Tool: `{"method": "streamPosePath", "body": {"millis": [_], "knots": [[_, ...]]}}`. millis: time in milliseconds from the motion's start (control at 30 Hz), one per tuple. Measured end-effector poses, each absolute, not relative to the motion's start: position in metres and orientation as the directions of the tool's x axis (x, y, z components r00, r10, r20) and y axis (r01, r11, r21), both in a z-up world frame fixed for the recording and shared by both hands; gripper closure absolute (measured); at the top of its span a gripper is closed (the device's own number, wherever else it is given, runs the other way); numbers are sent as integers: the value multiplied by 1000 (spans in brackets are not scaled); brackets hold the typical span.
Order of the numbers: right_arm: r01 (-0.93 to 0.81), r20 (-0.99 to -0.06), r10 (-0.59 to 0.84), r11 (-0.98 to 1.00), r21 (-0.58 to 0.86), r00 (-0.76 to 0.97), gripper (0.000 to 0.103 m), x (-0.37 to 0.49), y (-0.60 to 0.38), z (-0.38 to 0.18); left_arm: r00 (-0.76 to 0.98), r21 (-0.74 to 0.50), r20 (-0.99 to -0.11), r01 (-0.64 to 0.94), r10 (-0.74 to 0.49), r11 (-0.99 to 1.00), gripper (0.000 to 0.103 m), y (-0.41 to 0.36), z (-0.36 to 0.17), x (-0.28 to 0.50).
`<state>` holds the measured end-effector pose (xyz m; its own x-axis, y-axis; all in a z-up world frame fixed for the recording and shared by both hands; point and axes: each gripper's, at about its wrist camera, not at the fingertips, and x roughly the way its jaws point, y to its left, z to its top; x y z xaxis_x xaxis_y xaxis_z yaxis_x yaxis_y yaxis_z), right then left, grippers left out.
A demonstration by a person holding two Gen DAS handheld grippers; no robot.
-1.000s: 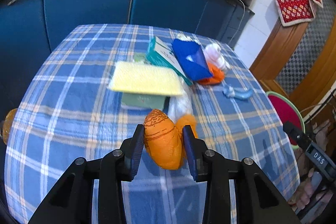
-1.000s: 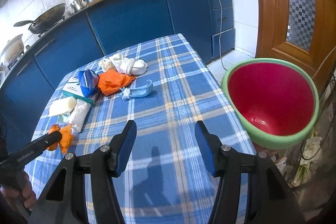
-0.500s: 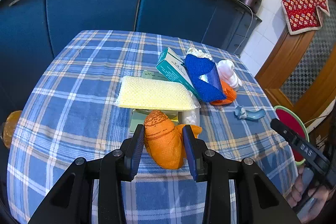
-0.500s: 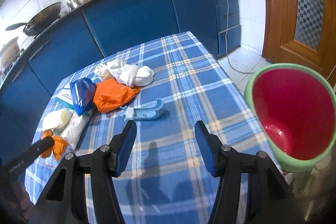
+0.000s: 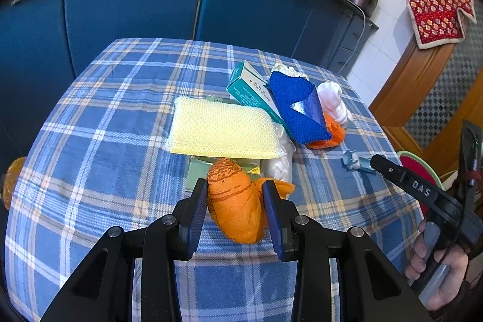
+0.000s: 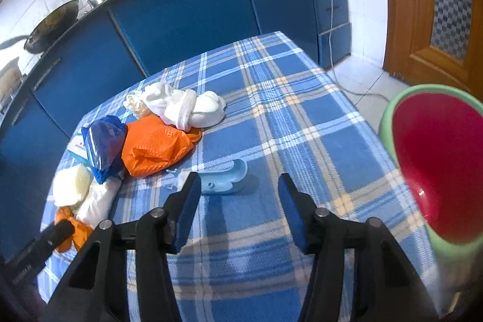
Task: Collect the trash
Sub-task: 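Grasp the light blue plastic piece with the right tool while the left tool holds the orange bag, then carry both items to the red bucket while the right tool opens over it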
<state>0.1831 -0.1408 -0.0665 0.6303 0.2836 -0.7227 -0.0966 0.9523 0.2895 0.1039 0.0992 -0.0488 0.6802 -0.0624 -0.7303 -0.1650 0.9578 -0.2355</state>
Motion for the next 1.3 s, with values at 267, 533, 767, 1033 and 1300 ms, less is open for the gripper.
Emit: {"method": "streamPosePath", "body": {"millis": [267, 533, 767, 1033, 1300], "knots": [[-110, -723, 273, 958, 265, 635, 91, 182, -139, -64, 683, -234, -728, -164, -61, 958, 65, 99, -47, 100], [-139, -690, 279, 957, 253, 668, 91, 164, -142, -50, 692, -231, -719, -158, -59, 960, 65, 94, -39, 94], [-143, -670, 286, 955, 261, 685, 91, 148, -155, -41, 706, -226, -705, -138, -64, 964, 65, 86, -29, 88], [-135, -643, 285, 953, 273, 711, 91, 126, -172, -30, 715, -216, -695, -108, -75, 970, 65, 70, -20, 85], [-115, -617, 272, 952, 282, 739, 91, 110, -193, -19, 721, -203, -688, -74, -88, 976, 65, 53, -14, 84]]}}
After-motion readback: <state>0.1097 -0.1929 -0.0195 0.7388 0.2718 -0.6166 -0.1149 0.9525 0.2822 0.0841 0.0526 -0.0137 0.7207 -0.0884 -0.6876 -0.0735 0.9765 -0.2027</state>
